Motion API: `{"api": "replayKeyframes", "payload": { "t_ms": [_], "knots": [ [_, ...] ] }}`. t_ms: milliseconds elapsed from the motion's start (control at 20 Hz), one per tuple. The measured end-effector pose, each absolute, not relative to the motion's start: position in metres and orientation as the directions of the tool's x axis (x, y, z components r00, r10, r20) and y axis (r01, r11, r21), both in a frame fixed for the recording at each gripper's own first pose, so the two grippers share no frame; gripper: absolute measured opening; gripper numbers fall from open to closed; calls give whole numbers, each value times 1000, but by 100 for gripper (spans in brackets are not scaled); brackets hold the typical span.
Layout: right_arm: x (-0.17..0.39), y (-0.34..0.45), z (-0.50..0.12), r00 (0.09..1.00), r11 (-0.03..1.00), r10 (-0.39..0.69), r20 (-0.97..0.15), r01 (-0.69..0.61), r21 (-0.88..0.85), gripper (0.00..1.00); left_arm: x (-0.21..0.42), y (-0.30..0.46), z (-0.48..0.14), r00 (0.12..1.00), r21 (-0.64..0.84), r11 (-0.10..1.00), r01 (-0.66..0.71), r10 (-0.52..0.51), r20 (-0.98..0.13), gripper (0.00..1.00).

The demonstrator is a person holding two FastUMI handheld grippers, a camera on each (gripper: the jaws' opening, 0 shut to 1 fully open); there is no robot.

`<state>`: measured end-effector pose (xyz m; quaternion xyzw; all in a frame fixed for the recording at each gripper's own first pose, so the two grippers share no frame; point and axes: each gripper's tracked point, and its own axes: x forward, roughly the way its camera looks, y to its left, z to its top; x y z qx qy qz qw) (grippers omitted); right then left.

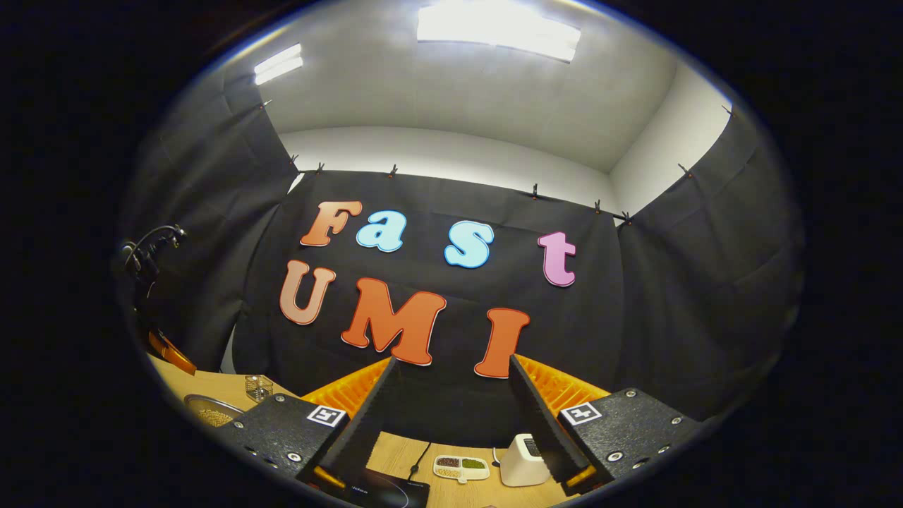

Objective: First push the handle of the pot to place it horizontally, then grasp the pot with both hands and set it on the induction cooktop.

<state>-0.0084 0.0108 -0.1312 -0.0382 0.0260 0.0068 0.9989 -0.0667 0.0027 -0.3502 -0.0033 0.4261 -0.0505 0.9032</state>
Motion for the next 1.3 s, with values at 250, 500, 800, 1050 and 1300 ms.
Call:
{"api": "replayKeyframes", "payload": {
  "t_ms": [250, 500, 800, 1050, 1300],
  "knots": [
    [-10, 13, -153, 998, 996, 5, -70, -11, -87, 95, -150, 7, -412, 315, -120, 993, -8, -112, -943, 2],
    [-11, 22, -175, 995, 996, 14, -99, -22, -84, 95, -215, 14, -446, 49, -123, 989, -81, -120, -992, 2],
    [-12, 28, -200, 988, 998, 29, -151, -36, -42, 95, -245, 23, -477, -53, -106, 971, -214, -120, -991, 2],
    [-14, 25, -212, 985, 999, 16, -169, -22, -37, 95, -242, 34, -492, -68, -117, 944, -307, -144, -987, 2],
    [-15, 38, -226, 980, 998, 31, -195, -40, -41, 95, -242, 39, -493, -70, -110, 947, -303, -138, -988, 1]
  ]
}}
